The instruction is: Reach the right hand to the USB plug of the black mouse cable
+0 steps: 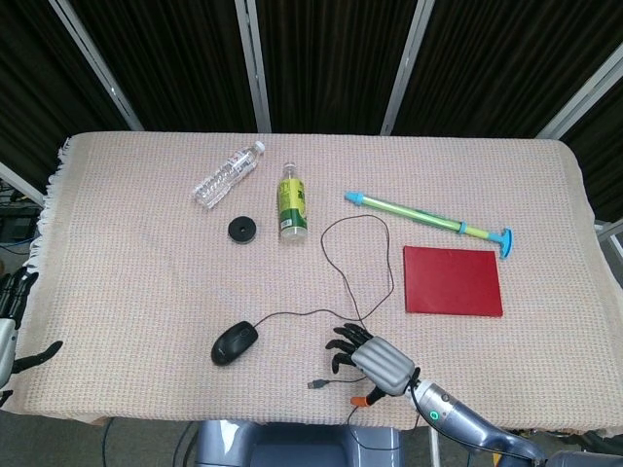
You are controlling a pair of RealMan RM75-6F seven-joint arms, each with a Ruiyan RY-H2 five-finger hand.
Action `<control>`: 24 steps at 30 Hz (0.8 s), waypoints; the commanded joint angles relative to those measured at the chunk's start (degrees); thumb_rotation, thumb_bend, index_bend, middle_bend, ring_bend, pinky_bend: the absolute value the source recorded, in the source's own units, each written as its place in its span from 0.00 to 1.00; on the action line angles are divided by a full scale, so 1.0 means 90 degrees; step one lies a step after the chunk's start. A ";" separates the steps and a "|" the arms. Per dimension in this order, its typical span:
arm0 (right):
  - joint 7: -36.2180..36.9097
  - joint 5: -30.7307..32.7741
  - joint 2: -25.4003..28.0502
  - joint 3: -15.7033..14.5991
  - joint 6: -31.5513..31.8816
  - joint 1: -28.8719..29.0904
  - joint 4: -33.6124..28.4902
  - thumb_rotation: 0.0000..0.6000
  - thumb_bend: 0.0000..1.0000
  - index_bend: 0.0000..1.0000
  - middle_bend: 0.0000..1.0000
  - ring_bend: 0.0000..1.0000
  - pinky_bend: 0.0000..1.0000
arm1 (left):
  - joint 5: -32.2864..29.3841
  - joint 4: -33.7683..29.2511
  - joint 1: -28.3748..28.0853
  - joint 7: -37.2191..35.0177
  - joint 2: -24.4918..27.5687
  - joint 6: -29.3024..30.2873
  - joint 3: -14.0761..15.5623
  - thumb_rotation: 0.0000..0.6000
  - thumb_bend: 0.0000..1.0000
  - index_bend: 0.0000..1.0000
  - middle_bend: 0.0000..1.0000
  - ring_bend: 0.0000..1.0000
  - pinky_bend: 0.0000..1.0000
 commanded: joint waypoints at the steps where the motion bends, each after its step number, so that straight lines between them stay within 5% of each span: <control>1: -0.0336 0.0368 -0.0275 0.0083 -0.0159 -0.0020 0.0065 1.00 0.11 0.37 0.16 0.00 0.00 | 0.0011 -0.0001 -0.0009 -0.0011 0.0002 -0.0009 0.0000 1.00 0.11 0.04 0.00 0.00 0.00; 24: -0.1393 0.1480 -0.1419 0.0152 -0.0038 -0.0158 0.0537 1.00 0.17 0.50 0.17 0.00 0.00 | 0.0012 -0.0008 -0.0021 -0.0112 0.0026 -0.0047 0.0000 1.00 0.11 0.05 0.00 0.00 0.00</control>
